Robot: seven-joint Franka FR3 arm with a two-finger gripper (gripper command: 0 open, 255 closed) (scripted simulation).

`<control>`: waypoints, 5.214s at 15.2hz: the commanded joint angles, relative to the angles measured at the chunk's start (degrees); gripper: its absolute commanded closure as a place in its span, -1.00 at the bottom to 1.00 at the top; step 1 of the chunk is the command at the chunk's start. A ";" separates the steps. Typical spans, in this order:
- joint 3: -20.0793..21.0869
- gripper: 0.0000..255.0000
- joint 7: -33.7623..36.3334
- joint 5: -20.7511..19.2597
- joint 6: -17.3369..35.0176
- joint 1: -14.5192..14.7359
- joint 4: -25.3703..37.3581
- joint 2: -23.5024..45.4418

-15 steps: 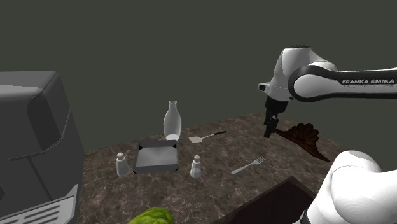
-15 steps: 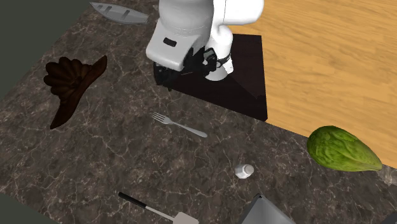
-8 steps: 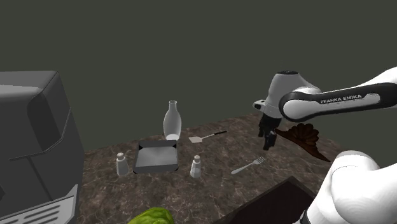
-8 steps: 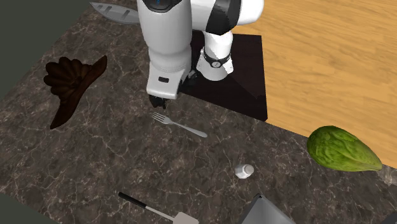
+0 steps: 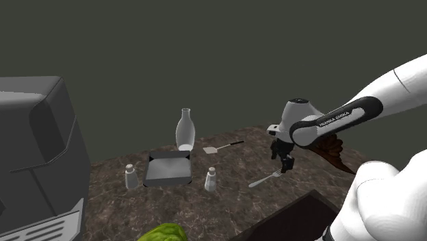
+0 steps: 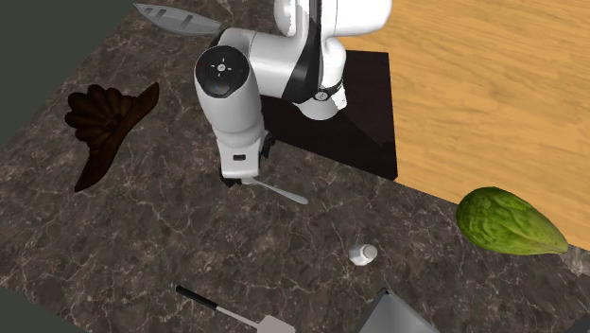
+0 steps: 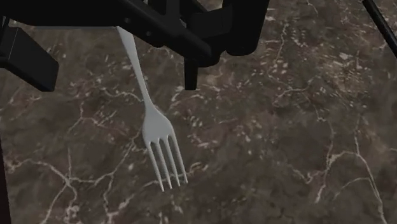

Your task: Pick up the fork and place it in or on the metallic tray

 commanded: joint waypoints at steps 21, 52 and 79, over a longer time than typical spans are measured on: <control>-9.99 1.00 -14.06 10.60 18.08 9.51 0.36 19.21; 1.76 1.00 -5.42 1.80 -10.69 1.64 5.56 -5.39; 14.55 1.00 5.97 33.81 -13.90 24.89 47.21 38.20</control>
